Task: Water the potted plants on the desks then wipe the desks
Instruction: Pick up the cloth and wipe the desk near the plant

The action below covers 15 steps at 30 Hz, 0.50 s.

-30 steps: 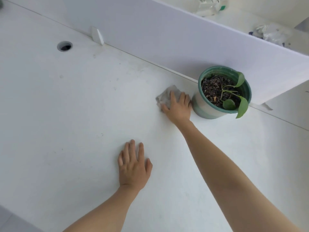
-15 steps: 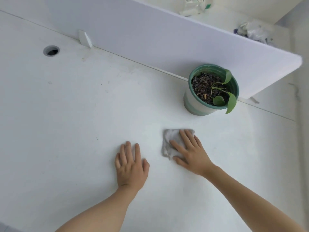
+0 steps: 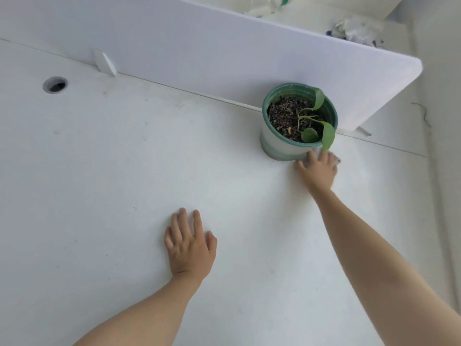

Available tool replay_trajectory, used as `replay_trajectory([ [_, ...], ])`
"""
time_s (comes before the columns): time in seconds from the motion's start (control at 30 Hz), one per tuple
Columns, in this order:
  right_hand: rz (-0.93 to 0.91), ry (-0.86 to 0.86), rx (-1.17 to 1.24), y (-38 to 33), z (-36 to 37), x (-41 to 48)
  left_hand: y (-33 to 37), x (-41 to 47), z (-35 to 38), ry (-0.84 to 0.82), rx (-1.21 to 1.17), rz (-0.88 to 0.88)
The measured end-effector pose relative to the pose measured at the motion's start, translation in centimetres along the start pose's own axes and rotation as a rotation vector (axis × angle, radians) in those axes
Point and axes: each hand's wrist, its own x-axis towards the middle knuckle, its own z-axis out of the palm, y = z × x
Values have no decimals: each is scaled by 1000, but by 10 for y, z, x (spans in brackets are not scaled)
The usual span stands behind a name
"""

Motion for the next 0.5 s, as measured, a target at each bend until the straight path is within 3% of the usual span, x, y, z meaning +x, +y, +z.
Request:
replay_trajectory([
  [0.17, 40, 80, 22, -22, 13, -41, 1, 0, -2, -2, -1, -1],
  [0.5, -190, 56, -36, -33, 17, -164, 3, -2, -11, -136, -56, -6],
])
